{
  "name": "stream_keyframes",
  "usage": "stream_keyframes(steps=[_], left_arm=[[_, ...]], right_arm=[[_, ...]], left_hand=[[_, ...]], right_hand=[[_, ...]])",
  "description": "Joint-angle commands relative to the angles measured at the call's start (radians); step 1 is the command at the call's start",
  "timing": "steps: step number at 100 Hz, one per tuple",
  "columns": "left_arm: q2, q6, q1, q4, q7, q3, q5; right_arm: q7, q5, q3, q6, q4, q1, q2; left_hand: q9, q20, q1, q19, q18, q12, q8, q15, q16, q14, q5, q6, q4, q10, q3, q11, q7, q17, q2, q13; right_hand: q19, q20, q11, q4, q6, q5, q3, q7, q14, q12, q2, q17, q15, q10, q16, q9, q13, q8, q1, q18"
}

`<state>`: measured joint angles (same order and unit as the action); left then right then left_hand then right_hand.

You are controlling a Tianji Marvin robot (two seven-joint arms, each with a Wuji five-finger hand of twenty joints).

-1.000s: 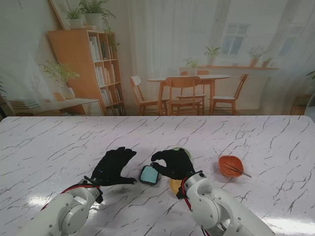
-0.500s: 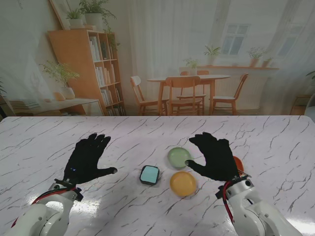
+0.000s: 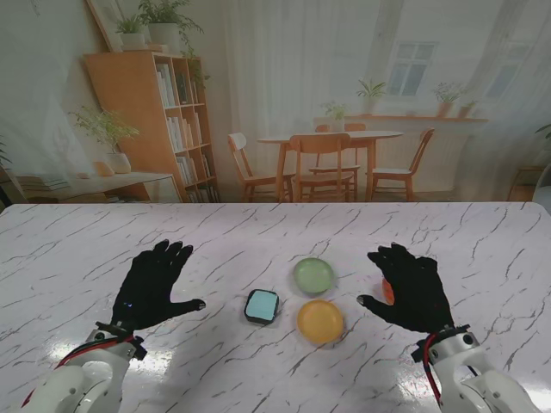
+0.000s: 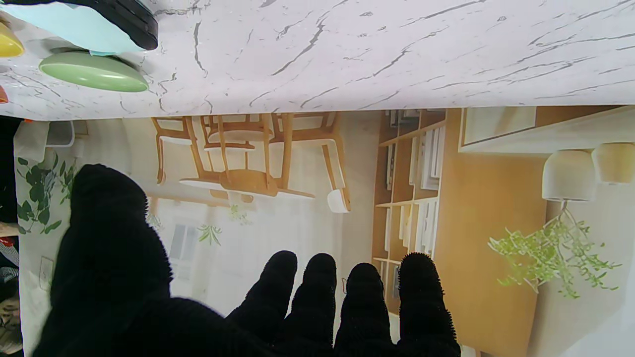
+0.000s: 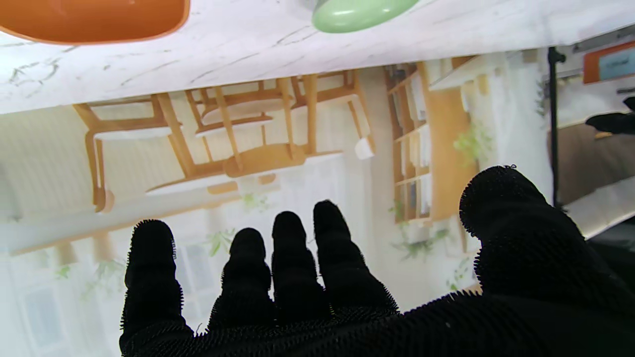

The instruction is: Refill the pill box with tweezers

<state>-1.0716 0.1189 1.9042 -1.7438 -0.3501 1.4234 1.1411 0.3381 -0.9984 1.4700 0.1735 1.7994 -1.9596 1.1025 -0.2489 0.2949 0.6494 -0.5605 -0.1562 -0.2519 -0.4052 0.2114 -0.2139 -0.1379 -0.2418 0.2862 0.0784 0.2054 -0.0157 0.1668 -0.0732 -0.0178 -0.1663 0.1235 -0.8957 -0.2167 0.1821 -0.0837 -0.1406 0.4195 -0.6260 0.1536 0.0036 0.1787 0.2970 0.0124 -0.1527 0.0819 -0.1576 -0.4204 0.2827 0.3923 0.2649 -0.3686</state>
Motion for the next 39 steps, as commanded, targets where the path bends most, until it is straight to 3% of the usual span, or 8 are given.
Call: stream_keyframes(steps=[1, 39], left_arm=[[-0.005, 0.029, -0.001, 0.008, 0.014, -0.004, -0.009], [-0.007, 0.025, 0.007, 0.018, 0.005, -0.006, -0.019]], right_arm=[[0.011, 0.009, 0.002, 0.005, -0.014, -0.016, 0.004], [0.015, 0.01, -0.014, 0.012, -0.023, -0.007, 0.003]], left_hand=[[0.015, -0.021, -0.029, 0.037, -0.003, 0.009, 0.018, -0.02, 0.011, -0.01, -0.003, 0.026, -0.015, 0.018, -0.017, -0.021, 0.008, -0.012, 0.033, -0.034], [0.011, -0.02, -0.029, 0.035, -0.003, 0.009, 0.023, -0.015, 0.01, -0.009, -0.007, 0.022, -0.014, 0.015, -0.018, -0.019, 0.003, -0.008, 0.034, -0.033]], right_hand=[[0.02, 0.013, -0.007, 0.026, -0.02, -0.016, 0.015, -0.022, -0.021, -0.016, -0.002, 0.018, 0.023, 0.001, 0.019, 0.028, -0.036, -0.009, -0.029, 0.143], [0.018, 0.022, -0.002, 0.027, -0.017, -0.01, 0.022, -0.021, -0.019, -0.019, -0.007, 0.011, 0.022, 0.0, 0.019, 0.022, -0.027, -0.004, -0.025, 0.139]])
